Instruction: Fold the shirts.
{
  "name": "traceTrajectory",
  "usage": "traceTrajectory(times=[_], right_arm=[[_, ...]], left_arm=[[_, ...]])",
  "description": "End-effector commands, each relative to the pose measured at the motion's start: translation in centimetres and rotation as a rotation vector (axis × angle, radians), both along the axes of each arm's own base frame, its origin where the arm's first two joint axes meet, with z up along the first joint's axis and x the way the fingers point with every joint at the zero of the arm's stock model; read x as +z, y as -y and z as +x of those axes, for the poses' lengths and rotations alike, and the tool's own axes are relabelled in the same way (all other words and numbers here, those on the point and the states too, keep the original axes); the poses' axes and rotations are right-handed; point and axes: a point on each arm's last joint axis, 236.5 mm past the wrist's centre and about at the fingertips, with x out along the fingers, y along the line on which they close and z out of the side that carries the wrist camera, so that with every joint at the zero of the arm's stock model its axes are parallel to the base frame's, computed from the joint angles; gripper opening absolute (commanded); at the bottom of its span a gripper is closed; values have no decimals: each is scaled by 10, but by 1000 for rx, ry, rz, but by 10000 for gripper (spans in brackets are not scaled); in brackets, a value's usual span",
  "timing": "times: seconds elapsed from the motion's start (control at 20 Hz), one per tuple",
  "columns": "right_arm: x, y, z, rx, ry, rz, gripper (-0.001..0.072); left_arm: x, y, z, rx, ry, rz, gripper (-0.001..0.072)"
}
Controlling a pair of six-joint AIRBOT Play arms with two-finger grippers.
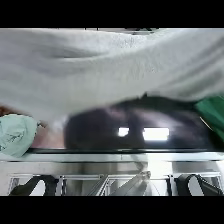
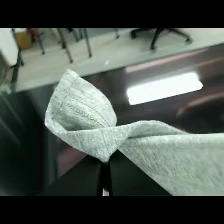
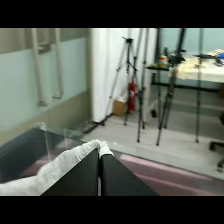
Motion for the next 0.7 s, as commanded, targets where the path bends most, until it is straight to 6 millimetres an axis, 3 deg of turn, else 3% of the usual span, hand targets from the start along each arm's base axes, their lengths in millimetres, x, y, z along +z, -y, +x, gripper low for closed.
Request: traceTrajectory(times=[0.0,0.1,0.2,0.35,0.5,0.6,0.65], right_arm=[[-51,16,27,-1,-205,70,10],[-110,17,67,80,-369,145,9],[-183,8,111,137,-518,199,9],[-297,1,182,95,-670,214,10],[-402,11,237,-10,-821,241,9],[-454,21,256,-62,-901,281,11],[-471,24,262,-74,-926,287,51]], left_arm=[[-52,-14,45,-25,-207,47,16],[-105,-4,106,-122,-364,59,16],[-173,2,167,-177,-516,49,16],[-297,-5,244,-204,-717,22,16],[-400,-17,291,-181,-825,-16,13],[-447,-23,311,-155,-845,-28,14],[-461,-27,316,-144,-850,-33,84]])
